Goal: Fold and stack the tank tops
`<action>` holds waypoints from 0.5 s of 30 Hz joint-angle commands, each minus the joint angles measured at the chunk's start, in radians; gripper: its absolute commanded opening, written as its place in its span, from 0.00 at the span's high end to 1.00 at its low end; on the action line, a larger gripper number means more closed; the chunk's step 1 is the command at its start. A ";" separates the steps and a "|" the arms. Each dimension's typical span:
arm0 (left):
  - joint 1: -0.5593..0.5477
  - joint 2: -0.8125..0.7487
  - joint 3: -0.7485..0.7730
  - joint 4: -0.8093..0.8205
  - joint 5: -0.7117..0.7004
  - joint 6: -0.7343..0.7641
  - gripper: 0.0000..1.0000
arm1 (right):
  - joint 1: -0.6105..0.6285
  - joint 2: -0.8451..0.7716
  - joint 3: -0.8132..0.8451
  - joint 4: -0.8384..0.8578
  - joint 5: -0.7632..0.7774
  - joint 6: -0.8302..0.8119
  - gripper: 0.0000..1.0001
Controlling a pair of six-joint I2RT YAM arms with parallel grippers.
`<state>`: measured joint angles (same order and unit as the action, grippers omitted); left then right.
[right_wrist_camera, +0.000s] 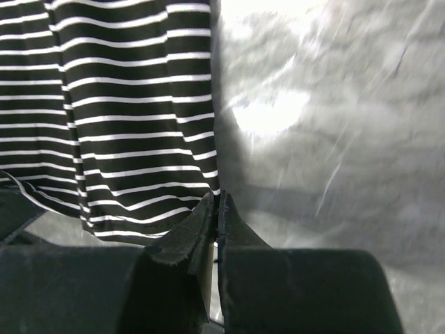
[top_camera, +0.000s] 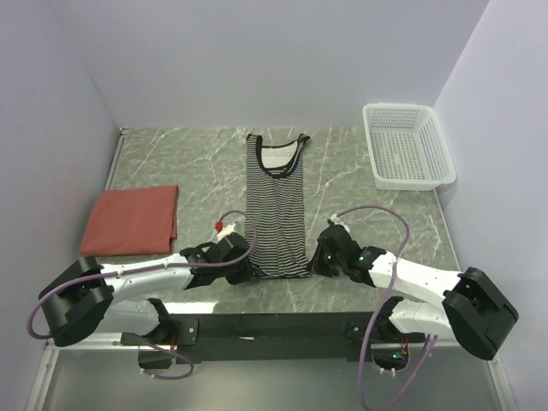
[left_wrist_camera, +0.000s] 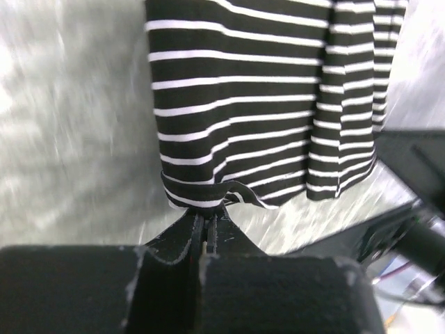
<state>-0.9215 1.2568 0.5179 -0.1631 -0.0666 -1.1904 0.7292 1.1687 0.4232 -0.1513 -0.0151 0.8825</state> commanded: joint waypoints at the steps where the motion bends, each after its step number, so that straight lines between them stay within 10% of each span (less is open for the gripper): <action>1: -0.072 -0.046 -0.018 -0.119 -0.048 -0.004 0.99 | 0.050 -0.063 -0.012 -0.097 0.052 0.018 1.00; 8: -0.311 -0.161 0.001 -0.295 -0.119 -0.182 0.99 | 0.309 -0.165 0.020 -0.227 0.133 0.196 1.00; 15: -0.288 -0.276 0.112 -0.424 -0.225 -0.181 0.99 | 0.329 -0.176 0.198 -0.356 0.228 0.196 1.00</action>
<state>-1.2358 1.0092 0.5472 -0.5129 -0.2020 -1.3560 1.0637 0.9863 0.5076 -0.4480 0.1101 1.0653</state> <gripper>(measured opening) 0.023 0.057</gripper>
